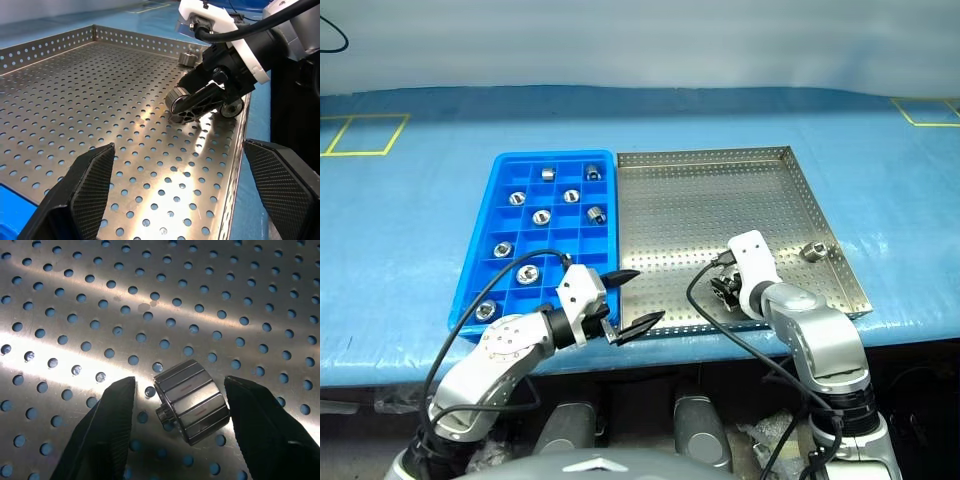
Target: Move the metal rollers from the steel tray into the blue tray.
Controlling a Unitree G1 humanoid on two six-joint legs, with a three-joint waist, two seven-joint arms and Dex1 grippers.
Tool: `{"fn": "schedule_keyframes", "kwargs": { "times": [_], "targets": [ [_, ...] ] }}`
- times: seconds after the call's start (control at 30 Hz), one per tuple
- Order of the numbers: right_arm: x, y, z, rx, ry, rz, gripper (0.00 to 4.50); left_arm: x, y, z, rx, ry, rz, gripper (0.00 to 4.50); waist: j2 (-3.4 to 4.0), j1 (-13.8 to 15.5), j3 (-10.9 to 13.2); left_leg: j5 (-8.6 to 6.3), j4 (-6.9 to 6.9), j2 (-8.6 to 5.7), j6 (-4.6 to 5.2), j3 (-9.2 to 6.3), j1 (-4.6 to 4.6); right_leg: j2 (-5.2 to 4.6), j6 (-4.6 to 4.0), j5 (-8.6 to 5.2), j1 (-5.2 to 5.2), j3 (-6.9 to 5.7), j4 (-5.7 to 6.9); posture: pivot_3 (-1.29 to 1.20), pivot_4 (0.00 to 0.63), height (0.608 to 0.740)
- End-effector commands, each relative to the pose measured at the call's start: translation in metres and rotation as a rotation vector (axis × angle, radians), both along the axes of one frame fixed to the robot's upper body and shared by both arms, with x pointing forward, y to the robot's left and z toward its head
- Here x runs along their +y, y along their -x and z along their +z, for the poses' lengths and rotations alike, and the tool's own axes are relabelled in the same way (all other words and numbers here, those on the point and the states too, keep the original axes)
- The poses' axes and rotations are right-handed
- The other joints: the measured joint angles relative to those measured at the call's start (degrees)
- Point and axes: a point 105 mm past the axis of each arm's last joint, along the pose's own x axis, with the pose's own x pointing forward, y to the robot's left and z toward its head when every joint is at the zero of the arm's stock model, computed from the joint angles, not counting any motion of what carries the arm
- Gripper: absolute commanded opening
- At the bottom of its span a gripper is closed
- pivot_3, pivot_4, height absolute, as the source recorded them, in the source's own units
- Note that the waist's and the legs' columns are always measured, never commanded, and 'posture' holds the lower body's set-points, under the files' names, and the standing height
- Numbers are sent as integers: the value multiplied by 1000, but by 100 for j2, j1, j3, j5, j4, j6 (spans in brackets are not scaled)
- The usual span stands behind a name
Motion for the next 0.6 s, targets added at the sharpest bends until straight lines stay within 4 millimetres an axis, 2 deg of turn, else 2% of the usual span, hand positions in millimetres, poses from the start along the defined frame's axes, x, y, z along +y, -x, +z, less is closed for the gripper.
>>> {"fn": "schedule_keyframes", "kwargs": {
  "times": [0.03,0.1,0.2,0.33,0.43,0.53,0.6],
  "targets": [
    [13,-4,24,-98,8,60,1903,-1,1,6,-27,30,13,4500,0,-1,0,0,0,0,0,0,0,0,0,0,0,0,0,8,150,740],
    [30,-5,36,-141,-4,119,1299,3,-2,7,-38,34,57,4500,3,-8,2,0,0,1,0,0,1,0,0,0,-1,1,1,20,150,740],
    [57,-9,54,-204,-36,207,1291,17,-10,14,-76,68,171,4500,4,-9,2,0,0,4,0,-1,2,4,1,1,-2,0,4,43,150,740],
    [102,-20,68,-248,-86,323,1291,46,-20,25,-114,120,364,4500,4,40,2,1,0,6,1,-7,1,7,1,1,-1,-4,4,102,150,740],
    [133,-25,74,-273,-120,411,1291,63,-18,28,-138,111,441,4500,4,114,2,1,-3,5,1,-8,0,6,1,1,-1,-5,2,148,150,740],
    [173,-25,82,-310,-202,542,1291,85,-12,31,-156,117,559,4500,3,189,3,0,-10,0,1,-9,-3,2,4,5,-3,-5,0,211,150,740],
    [191,-26,79,-318,-186,608,1291,96,-6,33,-157,128,623,4500,4,237,3,0,-13,0,1,-11,-2,1,7,7,-2,-8,0,248,150,740]
  ]
}}
